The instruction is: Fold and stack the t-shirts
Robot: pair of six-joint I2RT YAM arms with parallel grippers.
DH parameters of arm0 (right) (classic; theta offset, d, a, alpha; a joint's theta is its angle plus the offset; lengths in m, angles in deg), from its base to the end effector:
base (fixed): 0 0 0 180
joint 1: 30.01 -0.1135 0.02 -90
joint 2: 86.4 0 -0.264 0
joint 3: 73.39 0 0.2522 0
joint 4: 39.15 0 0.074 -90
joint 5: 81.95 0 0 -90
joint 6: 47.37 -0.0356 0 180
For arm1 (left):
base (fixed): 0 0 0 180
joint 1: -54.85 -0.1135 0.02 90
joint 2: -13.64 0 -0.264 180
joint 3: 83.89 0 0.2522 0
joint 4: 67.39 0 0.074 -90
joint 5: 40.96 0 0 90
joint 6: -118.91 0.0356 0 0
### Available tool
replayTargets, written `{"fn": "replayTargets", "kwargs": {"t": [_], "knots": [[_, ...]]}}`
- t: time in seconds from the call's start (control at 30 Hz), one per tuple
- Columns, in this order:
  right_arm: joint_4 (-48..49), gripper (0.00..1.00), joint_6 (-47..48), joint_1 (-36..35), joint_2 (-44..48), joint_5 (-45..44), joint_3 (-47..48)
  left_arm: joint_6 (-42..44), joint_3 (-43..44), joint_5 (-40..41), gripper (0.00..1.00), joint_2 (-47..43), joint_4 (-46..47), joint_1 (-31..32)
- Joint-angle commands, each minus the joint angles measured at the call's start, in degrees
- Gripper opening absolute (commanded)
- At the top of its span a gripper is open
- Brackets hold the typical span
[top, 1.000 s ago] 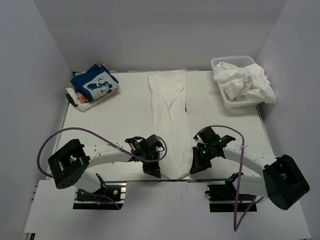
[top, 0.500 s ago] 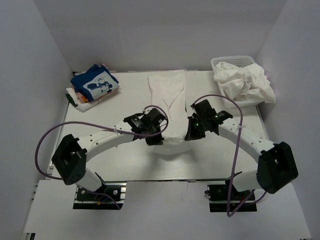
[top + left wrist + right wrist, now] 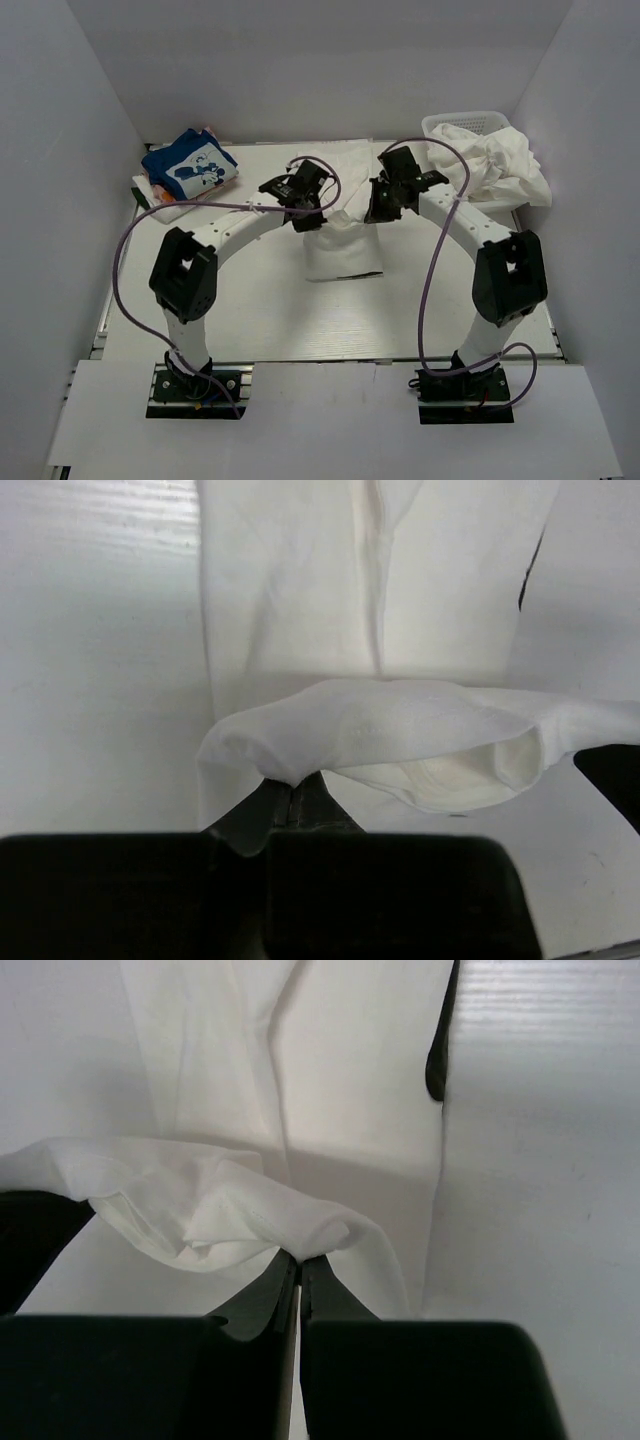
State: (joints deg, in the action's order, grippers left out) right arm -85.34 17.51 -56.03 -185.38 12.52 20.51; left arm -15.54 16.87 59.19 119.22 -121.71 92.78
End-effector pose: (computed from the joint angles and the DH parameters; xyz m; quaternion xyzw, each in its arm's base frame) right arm 0.3411 0.1696 0.2665 -0.0203 0.9426 0.1762 0.2830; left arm 0.3179 -0.2398 0.2530 -0.0781 0.9573 -0.1104 0.2556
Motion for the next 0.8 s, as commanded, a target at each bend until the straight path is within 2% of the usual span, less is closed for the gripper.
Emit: {"fn": "replayTargets", "kwargs": {"t": [0.0, 0.2, 0.23, 0.27, 0.3, 0.33, 0.37, 0.4, 0.43, 0.5, 0.63, 0.77], "knots": [[0.7, 0.0, 2.01, 1.76, -3.84, -0.16, 5.19, 4.54, 5.36, -1.8, 0.0, 2.86, 0.22, -2.68], [1.92, 0.0, 3.41, 3.87, -14.1, 1.16, 11.77, 5.6, 11.25, -2.86, 0.01, 10.16, -0.58, -6.46], [2.54, 0.01, 4.02, 3.96, -15.27, 0.81, 12.58, 6.38, 13.26, -2.86, 0.11, 11.13, -0.58, -6.99], [2.54, 0.15, 4.47, 4.74, -16.41, 1.06, 13.63, 6.39, 14.76, -3.64, 0.26, 12.1, -1.19, -7.0], [2.45, 0.47, 5.17, 5.1, -19.55, 2.11, 18.08, 7.35, 18.08, -4.43, 0.54, 13.15, -1.89, -7.87], [1.5, 0.66, 5.96, 5.28, -20.19, 2.3, 19.43, 7.88, 19.86, -4.96, 0.62, 15.07, -3.03, -8.4], [1.05, 0.89, 6.4, 5.45, -20.98, 2.65, 22.14, 7.88, 21.44, -4.97, 0.72, 15.79, -4.17, -8.4], [0.44, 0.9, 7.27, 5.19, -20.73, 2.82, 23.65, 8.41, 23.2, -4.97, 0.94, 15.8, -6.01, -8.4], [0.43, 0.9, 8.24, 5.02, -20.12, 3.17, 23.23, 8.41, 23.21, -4.97, 1.0, 15.8, -6.03, -8.4], [2.53, 0.9, 9.22, 4.84, -17.49, 4.14, 21.56, 8.41, 19.64, -4.44, 1.0, 13.17, -5.33, -8.4], [6.05, 0.9, 8.6, 4.75, -10.64, 7.83, 11.3, 7.27, 10.66, -5.05, 1.0, 5.88, -4.18, -8.4], [6.23, 0.9, 7.99, 4.57, -4.05, 8.89, 0.58, 5.96, 0.21, -11.62, 1.0, -0.98, -1.46, -7.88]]}}
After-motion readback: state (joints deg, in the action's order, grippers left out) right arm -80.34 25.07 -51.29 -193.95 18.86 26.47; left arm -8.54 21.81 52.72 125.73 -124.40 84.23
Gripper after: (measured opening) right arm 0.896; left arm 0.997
